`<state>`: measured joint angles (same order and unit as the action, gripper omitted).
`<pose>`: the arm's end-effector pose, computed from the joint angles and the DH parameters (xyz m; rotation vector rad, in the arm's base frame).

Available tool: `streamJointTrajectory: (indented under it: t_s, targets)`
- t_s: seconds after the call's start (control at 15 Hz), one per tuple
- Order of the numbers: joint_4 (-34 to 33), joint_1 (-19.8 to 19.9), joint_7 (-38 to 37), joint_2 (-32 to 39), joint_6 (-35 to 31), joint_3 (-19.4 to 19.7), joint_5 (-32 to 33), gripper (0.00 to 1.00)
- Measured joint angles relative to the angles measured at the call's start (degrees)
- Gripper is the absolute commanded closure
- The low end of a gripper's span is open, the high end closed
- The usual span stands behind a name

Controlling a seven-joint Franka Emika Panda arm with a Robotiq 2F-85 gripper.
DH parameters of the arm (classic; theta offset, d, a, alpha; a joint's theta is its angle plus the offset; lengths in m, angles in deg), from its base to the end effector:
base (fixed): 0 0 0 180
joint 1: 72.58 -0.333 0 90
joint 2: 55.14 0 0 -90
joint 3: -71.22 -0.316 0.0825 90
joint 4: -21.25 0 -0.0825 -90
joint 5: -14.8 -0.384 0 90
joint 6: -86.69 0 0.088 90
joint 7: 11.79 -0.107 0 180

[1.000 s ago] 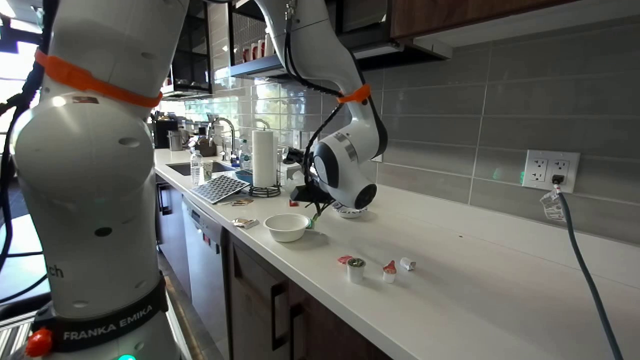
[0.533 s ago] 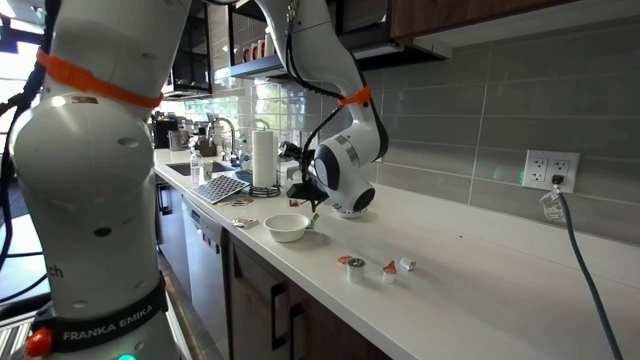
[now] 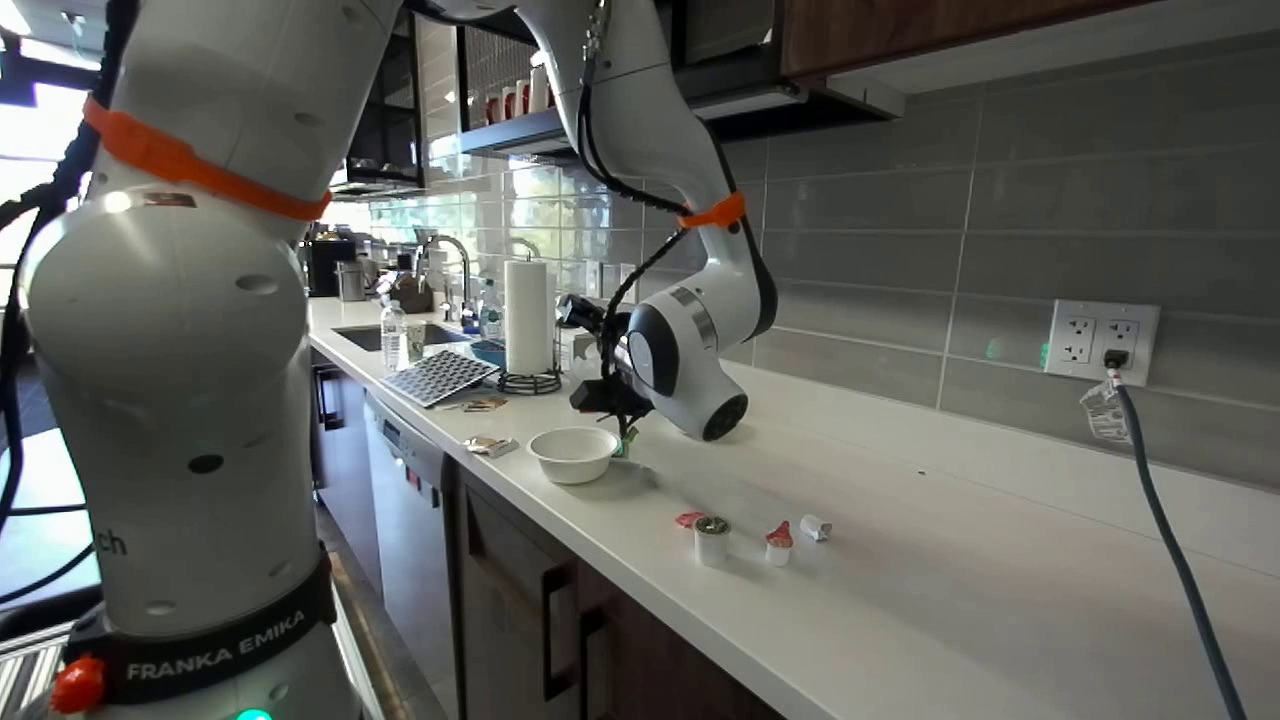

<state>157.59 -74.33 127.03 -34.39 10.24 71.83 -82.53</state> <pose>0.4501 0.1325 0.2277 -1.1205 -0.8177 -1.0722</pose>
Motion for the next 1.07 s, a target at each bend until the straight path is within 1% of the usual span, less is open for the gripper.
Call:
streamJointTrajectory:
  t_s: [0.13,0.27,0.4,0.47,0.87,1.0,1.07]
  targets:
    - [-0.02,0.17,-0.01,-0.02,1.71,0.0,0.0,0.94]
    - [-0.02,-0.1,0.92,-0.39,-1.13,0.18,0.0,0.94]
    - [-0.03,-0.14,1.88,-0.54,-1.99,0.22,0.0,0.94]
    - [-0.01,-0.27,2.74,-0.75,-3.78,0.25,0.0,0.94]
    - [0.05,-0.58,5.24,-1.87,-7.5,0.25,0.0,0.94]
    - [0.07,-0.95,6.58,-2.42,-11.33,0.24,0.0,0.94]
    - [0.08,-0.98,6.62,-2.57,-11.06,0.21,0.02,0.94]
